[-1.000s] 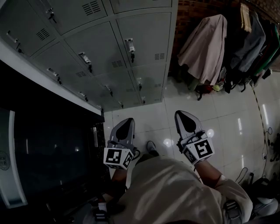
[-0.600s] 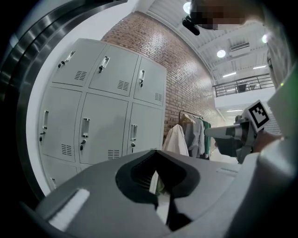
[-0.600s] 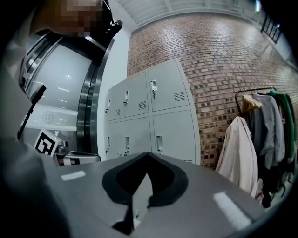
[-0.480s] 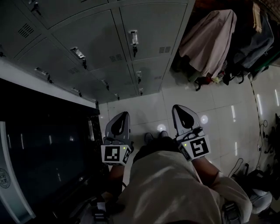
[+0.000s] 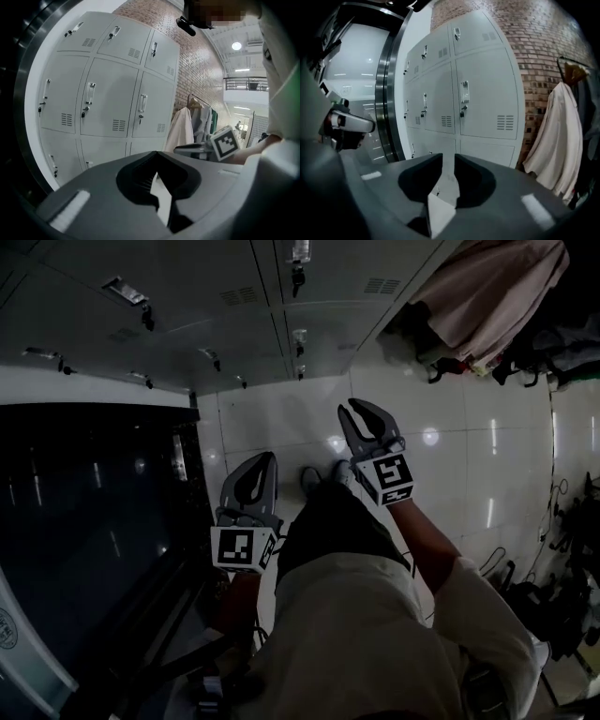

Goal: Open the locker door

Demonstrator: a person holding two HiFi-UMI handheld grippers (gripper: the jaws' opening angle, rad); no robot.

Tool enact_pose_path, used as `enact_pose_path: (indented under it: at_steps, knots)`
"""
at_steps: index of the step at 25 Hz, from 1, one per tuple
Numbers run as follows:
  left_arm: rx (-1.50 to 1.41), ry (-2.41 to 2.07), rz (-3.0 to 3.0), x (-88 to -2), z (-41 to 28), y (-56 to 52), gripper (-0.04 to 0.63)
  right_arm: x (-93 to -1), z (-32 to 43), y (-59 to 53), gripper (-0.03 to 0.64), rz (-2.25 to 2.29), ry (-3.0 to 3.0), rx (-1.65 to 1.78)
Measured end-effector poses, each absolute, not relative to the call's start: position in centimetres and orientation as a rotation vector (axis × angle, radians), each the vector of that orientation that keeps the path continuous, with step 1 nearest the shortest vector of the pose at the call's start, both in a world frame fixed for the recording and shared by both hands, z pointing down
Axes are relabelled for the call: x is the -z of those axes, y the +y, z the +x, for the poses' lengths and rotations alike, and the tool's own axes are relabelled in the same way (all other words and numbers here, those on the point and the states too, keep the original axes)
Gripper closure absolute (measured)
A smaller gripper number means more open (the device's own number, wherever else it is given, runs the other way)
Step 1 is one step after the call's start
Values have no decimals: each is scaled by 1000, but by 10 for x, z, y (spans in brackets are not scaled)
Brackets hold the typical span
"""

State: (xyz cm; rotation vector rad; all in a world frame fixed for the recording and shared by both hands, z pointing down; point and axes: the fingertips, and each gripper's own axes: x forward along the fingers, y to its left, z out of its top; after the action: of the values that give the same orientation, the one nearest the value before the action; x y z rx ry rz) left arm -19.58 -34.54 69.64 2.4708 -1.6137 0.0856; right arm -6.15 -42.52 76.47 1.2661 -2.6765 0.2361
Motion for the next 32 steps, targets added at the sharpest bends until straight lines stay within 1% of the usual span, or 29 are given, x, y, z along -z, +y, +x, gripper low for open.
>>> enact_pose_path:
  at_steps: [2, 4, 5, 6, 9, 12, 14, 17, 19, 21, 25, 27, 29, 32]
  knots:
    - [-136, -1626, 2420, -733, -199, -347, 529, -803, -75, -451, 496, 1224, -2685, -265]
    - [-289, -1593, 2345, -767, -203, -339, 529, -840, -92, -472, 458, 1188, -2687, -280]
    - [-350, -1574, 2315, -781, -204, -337, 529, -860, -101, -483, 418, 1168, -2683, -302]
    - [-377, -1565, 2300, -790, -205, -337, 529, -879, -110, -496, 381, 1151, -2676, -329]
    - [-367, -1575, 2292, -807, -207, -343, 529, -936, -138, -535, 326, 1099, -2629, -375]
    - [-358, -1570, 2277, -827, -208, -336, 529, -990, -160, -564, 328, 1067, -2567, -447]
    - [-365, -1564, 2255, -841, -210, -331, 529, -1018, -168, -581, 357, 1052, -2538, -479]
    - [-376, -1589, 2203, -860, -218, -321, 529, -1051, -177, -603, 361, 1034, -2476, -504]
    - [-394, -1606, 2179, -870, -225, -313, 528, -1065, -180, -613, 390, 1032, -2438, -477]
    - [-416, -1617, 2168, -880, -229, -306, 529, -1073, -181, -620, 360, 1030, -2414, -472]
    - [-414, -1632, 2141, -892, -235, -301, 528, -1074, -187, -635, 397, 1060, -2414, -494]
    - [-405, -1642, 2138, -892, -237, -299, 528, -1072, -188, -640, 399, 1087, -2405, -523]
    - [-402, -1649, 2140, -893, -240, -296, 528, -1074, -189, -643, 423, 1110, -2395, -538]
    - [-401, -1645, 2129, -897, -244, -296, 528, -1076, -190, -640, 411, 1111, -2393, -539]
